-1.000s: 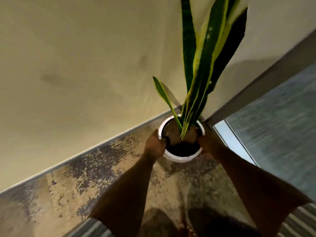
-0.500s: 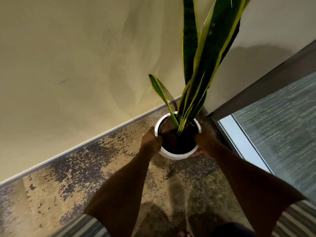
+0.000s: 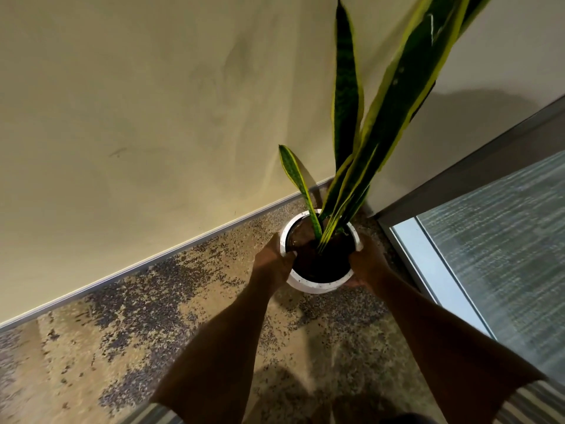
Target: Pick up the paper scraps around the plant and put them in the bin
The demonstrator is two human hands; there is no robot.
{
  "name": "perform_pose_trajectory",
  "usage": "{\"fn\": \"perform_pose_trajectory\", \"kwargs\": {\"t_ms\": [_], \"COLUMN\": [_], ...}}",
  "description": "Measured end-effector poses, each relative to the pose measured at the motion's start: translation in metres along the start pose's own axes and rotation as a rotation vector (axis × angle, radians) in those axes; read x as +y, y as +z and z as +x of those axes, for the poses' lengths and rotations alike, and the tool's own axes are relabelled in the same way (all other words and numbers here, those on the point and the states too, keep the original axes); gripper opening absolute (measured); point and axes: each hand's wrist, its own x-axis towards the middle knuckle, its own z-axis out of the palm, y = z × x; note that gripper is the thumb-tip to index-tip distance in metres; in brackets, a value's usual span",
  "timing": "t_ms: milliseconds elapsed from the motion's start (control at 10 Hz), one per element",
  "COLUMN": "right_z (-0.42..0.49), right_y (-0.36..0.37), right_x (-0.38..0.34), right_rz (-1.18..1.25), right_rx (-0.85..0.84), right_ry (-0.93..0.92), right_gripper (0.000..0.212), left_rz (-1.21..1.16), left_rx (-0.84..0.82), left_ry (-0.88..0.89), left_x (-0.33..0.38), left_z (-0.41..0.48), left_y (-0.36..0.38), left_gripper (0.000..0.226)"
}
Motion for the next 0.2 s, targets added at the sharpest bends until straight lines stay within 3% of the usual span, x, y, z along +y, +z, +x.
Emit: {"fn": "perform_pose_trajectory", "kwargs": {"t_ms": [100, 200], "right_z": [-0.019, -0.061], "right_y": [-0.004, -0.012], "right_x": [-0.018, -0.043], "right_rz": [-0.260, -0.365], "right_rx": [0.099, 0.084], "right_ry": [-0.073, -0.112], "right_gripper": [0.053, 0.047], "left_rz": [0.097, 0.063], "left_rx": [0.053, 0.054], "left_ry": [-0.009, -0.044], "left_x": [0.020, 0.051], "left_z": [-0.022, -0.063], "left_y": [-0.011, -0.032], "left_gripper": [0.064, 0.061]}}
